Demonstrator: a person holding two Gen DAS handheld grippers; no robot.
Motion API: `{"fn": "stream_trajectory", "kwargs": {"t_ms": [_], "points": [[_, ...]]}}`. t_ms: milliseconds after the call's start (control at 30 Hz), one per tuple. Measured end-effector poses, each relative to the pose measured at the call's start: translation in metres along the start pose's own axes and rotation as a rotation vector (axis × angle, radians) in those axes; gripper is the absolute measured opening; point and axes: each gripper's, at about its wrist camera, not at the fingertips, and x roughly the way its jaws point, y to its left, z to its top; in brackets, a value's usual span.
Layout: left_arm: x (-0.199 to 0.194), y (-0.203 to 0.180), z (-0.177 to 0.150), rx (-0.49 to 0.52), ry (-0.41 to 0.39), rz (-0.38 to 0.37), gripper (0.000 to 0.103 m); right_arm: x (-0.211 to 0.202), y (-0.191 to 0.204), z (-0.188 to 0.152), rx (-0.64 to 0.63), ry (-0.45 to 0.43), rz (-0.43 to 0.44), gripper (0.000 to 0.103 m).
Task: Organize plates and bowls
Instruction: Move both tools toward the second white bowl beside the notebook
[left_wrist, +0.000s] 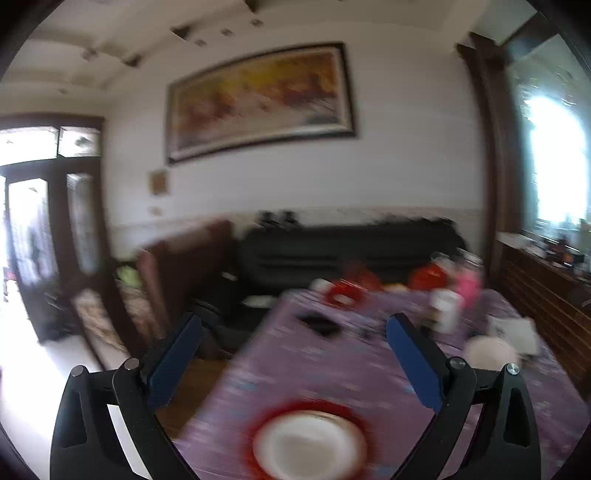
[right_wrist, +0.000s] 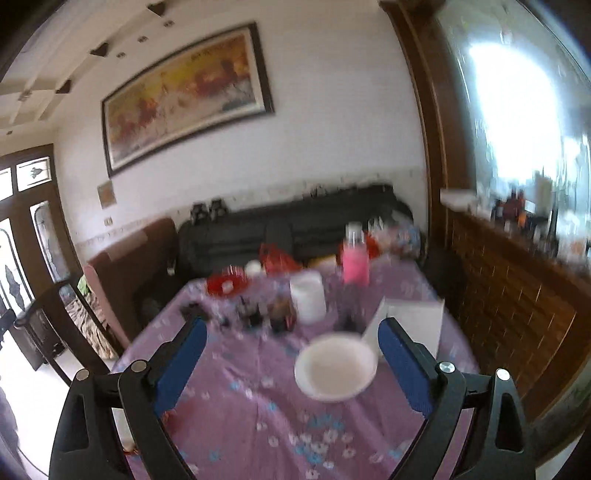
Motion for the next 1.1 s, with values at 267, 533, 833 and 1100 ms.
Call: {"fn": "stream_trajectory", "kwargs": {"t_ms": [267,533,833,1100], "points": [[0.065,-0.139,-0.054,0.136,0.127,-0.109,0.1,0.059,-0.048,-0.045,0.019,0.087,-0.051,0.096],[0.106,-0.193,-0.065,0.255,0.116,-0.061,0.1,0.095,-0.086,-0.047,0.06,0.121,-0.094,0.096],[0.15,-0.22,-0.075,0.242,0.222,-0.108,0.1,0.149,-0.122,-0.027,0.225,0.127,-0.096,0.093],[0.188,-0.236,-0.091,0.242,0.316,-0.1,0.1,0.192,-0.149,-0.045,0.288,0.166,-0.085,0.081]]}}
